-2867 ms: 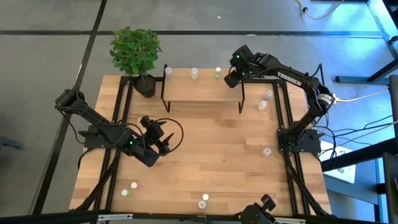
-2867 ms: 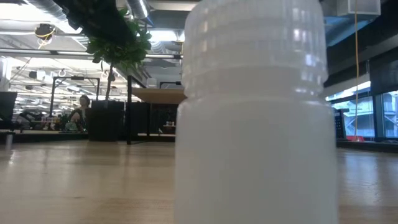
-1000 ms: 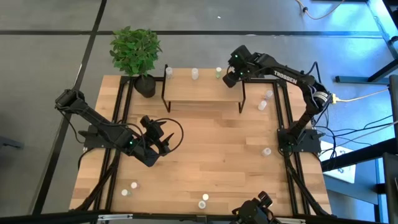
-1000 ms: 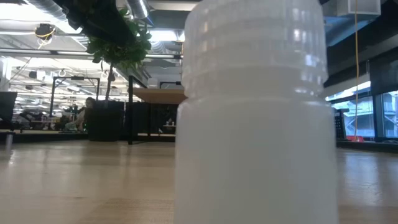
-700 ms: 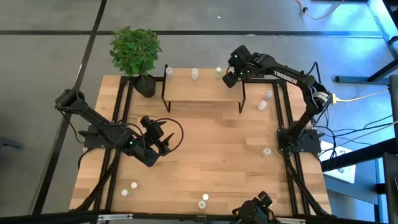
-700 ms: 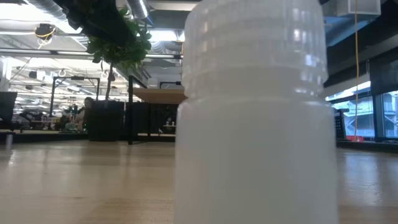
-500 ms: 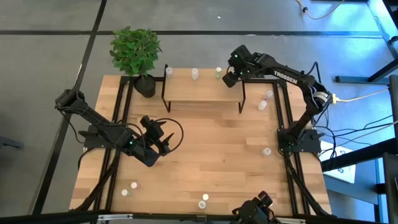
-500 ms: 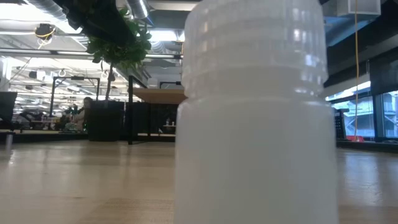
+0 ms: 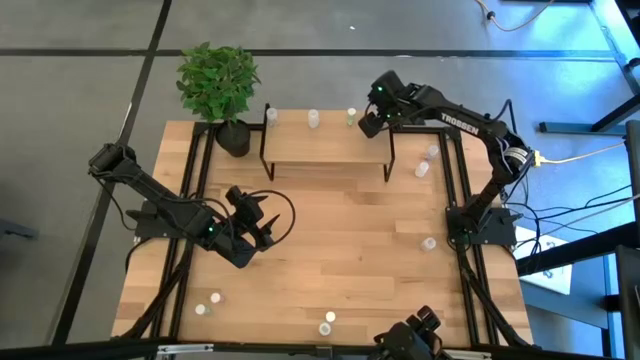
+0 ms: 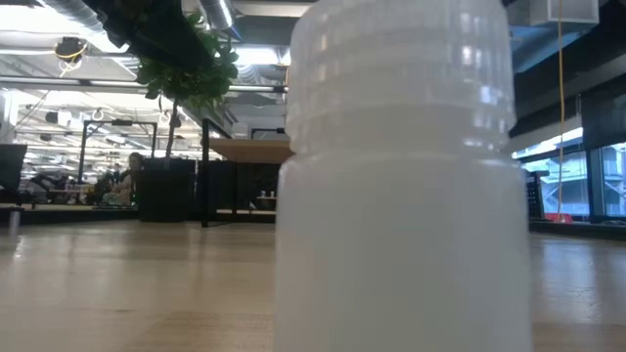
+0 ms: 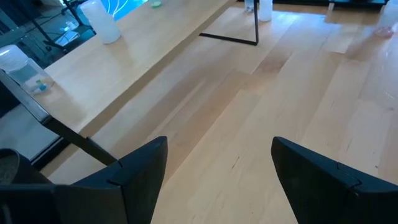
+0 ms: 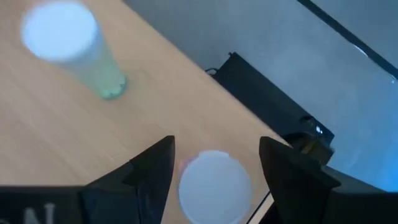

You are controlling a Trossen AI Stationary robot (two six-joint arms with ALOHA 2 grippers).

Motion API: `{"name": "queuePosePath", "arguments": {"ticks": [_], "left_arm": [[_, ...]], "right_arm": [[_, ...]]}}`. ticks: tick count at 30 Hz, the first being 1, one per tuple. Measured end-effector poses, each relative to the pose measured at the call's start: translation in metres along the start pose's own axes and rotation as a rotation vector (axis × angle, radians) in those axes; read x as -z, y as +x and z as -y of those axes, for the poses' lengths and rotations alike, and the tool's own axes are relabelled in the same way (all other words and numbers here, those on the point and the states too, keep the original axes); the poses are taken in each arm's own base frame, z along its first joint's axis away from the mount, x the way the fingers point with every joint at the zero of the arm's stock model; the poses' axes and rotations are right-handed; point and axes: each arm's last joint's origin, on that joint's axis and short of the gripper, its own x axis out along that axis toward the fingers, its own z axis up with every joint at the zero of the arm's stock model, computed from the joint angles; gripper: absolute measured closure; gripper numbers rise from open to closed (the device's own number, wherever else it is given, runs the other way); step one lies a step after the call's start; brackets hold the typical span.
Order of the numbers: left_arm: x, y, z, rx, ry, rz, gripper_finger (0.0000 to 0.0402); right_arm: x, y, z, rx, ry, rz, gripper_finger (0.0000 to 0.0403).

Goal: Pick and place medicine bottles onto shelf by color
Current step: Put the middle right transparent pill bottle on the shelf aligned with the other transparent pill bottle

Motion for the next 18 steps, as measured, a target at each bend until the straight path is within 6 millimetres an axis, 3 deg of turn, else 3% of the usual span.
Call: {"name": "queuePosePath", "arguments": {"ticks": [10, 18], "left_arm": [[0.0, 0.0, 0.0, 0.001, 0.0, -0.001, 0.0119], [0.0, 0.0, 0.0, 0.001, 0.0, -0.002, 0.0119]], "right_arm": [[-0.027, -0.035, 0.004, -0.006, 0.014, 0.088, 0.0168], [-0.041, -0.079, -0.007, -0.032, -0.088, 0.097, 0.0168]]}}
